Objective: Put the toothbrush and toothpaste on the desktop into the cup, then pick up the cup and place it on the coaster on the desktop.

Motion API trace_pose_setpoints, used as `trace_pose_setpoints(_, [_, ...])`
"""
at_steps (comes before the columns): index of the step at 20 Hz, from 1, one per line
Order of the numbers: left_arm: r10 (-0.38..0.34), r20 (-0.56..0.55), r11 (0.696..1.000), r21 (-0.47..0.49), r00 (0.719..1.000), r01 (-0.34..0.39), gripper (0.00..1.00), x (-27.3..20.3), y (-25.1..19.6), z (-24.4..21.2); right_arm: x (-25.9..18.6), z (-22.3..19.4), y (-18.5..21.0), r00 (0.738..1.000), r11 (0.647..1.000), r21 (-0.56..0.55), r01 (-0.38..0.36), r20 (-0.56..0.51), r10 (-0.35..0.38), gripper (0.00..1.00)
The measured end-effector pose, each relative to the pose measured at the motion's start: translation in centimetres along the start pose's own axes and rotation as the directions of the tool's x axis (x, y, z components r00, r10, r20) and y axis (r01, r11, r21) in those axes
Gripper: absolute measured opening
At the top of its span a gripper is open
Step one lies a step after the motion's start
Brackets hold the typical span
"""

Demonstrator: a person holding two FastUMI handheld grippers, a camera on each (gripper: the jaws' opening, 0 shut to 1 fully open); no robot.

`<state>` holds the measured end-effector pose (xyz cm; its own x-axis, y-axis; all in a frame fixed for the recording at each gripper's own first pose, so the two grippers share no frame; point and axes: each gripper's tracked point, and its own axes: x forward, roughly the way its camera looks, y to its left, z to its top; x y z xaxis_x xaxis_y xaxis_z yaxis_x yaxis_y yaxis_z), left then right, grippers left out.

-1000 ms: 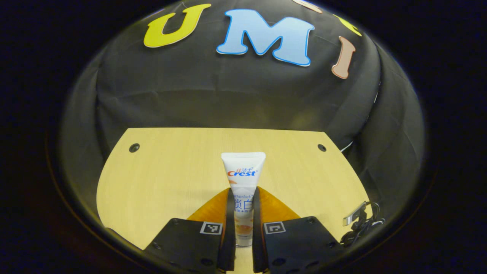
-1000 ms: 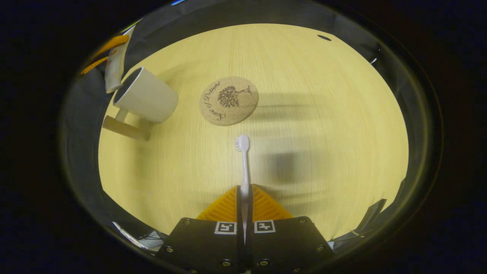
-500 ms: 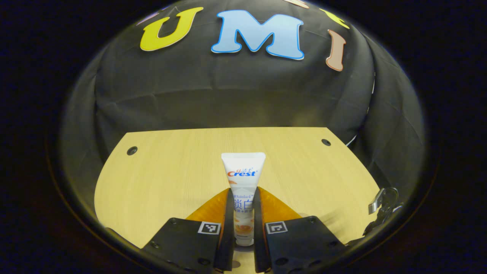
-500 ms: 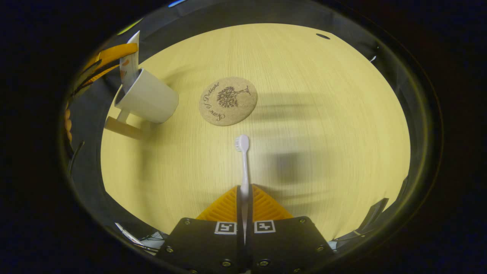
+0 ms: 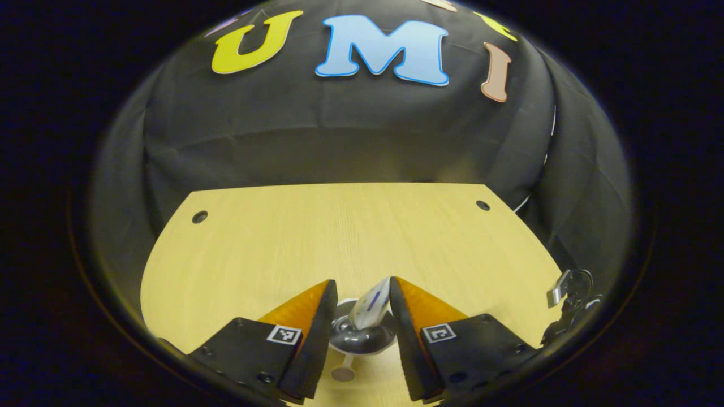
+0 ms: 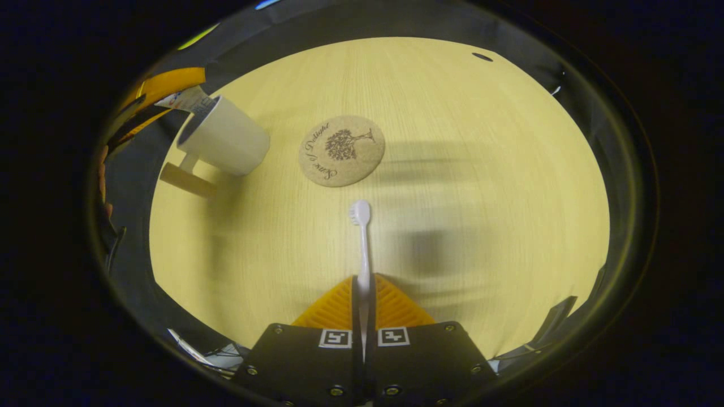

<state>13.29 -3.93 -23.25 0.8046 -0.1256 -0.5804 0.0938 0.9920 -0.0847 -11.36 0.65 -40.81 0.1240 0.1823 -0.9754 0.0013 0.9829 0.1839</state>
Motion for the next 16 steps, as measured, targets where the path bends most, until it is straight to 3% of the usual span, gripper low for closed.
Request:
trace_pose_setpoints(2, [-0.004,0.018,1.000,0.005,1.000,0.004,0.67,-1.0,-0.2,0.4,-0.1,0.0,-0.1,1.000,1.000,0.013,-0.006,0.005,0.006,0.02])
trace_pose_setpoints(3, [-0.008,0.031,1.000,0.005,0.999,0.008,0.77,-1.7,-0.4,0.5,-0.2,0.3,0.0,1.000,1.000,0.023,-0.015,0.016,0.015,0.02])
trace_pose_setpoints(12, [-0.024,0.110,1.000,0.000,0.994,0.024,0.77,-7.2,-1.2,1.9,-5.4,6.5,0.7,0.979,0.996,0.060,-0.064,0.197,0.051,0.02])
trace_pose_setpoints(16, [-0.008,0.119,0.999,-0.031,0.993,0.011,0.77,-9.7,0.1,1.3,-7.7,9.9,3.0,0.959,0.993,0.051,-0.106,0.267,0.089,0.02])
